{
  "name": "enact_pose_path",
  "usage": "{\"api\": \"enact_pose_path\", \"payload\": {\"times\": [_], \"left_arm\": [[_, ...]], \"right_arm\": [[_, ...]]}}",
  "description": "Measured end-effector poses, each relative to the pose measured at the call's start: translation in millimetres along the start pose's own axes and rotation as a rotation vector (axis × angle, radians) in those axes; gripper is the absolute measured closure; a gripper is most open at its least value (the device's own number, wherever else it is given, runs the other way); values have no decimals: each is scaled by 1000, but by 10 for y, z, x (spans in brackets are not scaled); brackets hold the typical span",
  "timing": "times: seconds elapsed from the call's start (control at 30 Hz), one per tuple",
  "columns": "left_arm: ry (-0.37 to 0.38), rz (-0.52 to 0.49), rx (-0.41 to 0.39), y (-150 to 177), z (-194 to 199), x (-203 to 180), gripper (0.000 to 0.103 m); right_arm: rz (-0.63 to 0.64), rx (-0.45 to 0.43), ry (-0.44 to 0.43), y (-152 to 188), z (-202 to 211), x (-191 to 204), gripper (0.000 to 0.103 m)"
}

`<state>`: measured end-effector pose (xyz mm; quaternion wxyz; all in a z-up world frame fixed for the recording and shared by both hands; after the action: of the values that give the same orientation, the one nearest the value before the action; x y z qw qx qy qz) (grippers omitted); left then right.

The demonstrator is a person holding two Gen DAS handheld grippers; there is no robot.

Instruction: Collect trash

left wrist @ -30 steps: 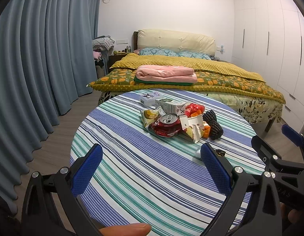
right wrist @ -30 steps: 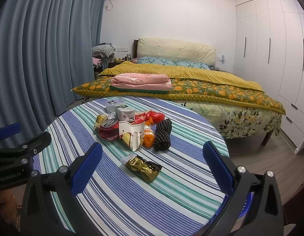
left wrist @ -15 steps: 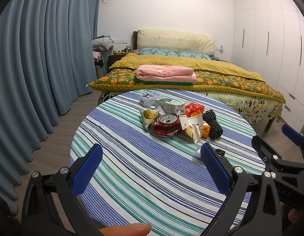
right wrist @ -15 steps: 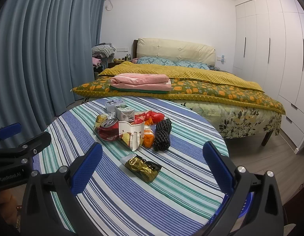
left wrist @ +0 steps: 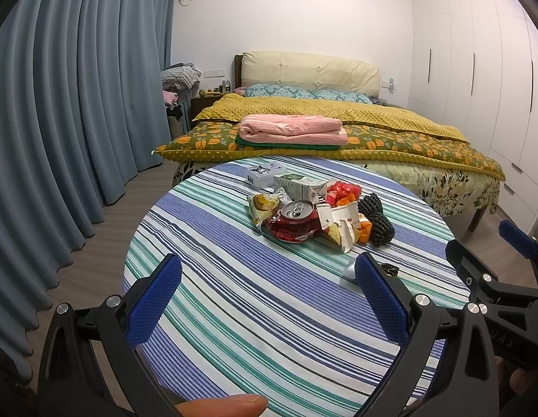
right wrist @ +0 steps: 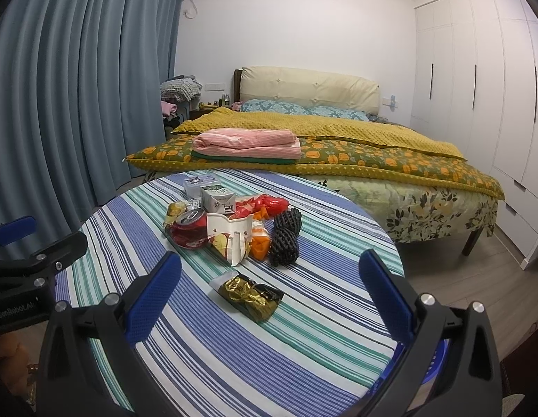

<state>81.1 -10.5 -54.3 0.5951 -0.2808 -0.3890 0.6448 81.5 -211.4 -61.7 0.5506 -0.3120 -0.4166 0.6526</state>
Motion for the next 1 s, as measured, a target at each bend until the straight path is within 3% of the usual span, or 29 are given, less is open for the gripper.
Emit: {"api": "enact_pose_path", "payload": {"times": [1.0], "left_arm": [[-19,-12,3,74,-71,59,4]], "right_arm": [[-3,0,1,35,-26,-42,5]]}}
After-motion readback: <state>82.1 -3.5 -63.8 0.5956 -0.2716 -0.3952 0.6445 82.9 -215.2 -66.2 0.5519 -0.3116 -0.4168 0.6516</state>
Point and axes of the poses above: each gripper's, at about its wrist camera, not at the fingertips, and z roughly against the way its jaws point, x to its left, y to its underside, the point moved 10 cm from there along -z, roughly the way its jaws point, and after that the axes turned 10 degrees about -y, right-handed, at the moved point
